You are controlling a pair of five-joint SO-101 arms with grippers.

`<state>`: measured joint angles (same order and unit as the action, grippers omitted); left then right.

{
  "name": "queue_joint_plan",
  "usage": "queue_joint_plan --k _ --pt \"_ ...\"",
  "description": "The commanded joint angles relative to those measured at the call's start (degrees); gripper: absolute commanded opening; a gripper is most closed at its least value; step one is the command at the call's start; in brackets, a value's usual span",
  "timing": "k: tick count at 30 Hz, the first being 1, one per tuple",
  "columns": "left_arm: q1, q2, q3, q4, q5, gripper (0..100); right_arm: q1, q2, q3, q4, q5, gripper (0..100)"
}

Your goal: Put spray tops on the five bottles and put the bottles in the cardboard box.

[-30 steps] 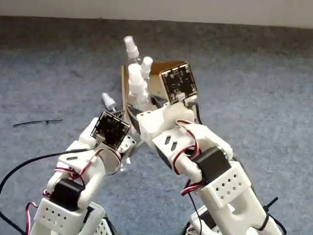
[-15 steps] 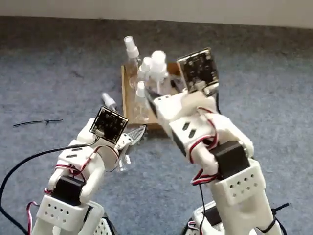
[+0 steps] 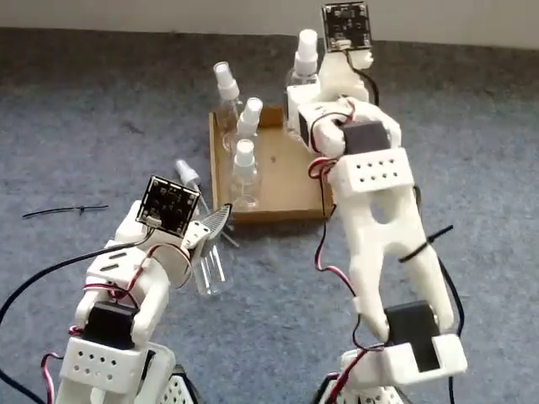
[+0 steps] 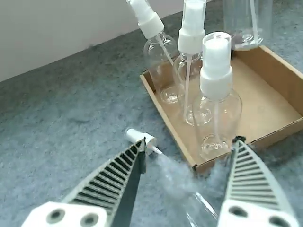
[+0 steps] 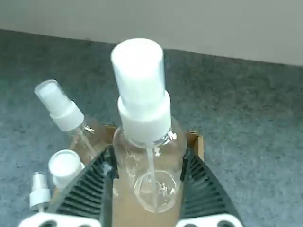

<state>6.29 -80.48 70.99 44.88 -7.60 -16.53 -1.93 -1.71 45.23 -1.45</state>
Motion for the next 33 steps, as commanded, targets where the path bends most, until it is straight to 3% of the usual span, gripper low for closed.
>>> queue_joint_plan --k 1,11,22,29,33 --pt "-0.48 -0.04 -0.31 -1.49 0.26 26 0.66 4.18 -3.91 -5.49 -0.62 0.5" --pt "-0.4 -0.04 -0.13 -1.49 0.18 26 1.54 15.34 -3.91 -19.47 -5.1 0.5" --pt "-0.22 -0.04 -0.13 -1.49 0.0 26 1.63 18.24 -3.82 -22.81 -4.84 0.5" --pt "-0.13 -0.04 -0.13 -1.49 0.0 26 1.45 15.96 8.66 -37.67 -0.53 0.5" --pt "-0.04 -0.04 -0.04 -1.49 0.0 26 1.71 13.05 12.62 -38.9 -0.62 0.5"
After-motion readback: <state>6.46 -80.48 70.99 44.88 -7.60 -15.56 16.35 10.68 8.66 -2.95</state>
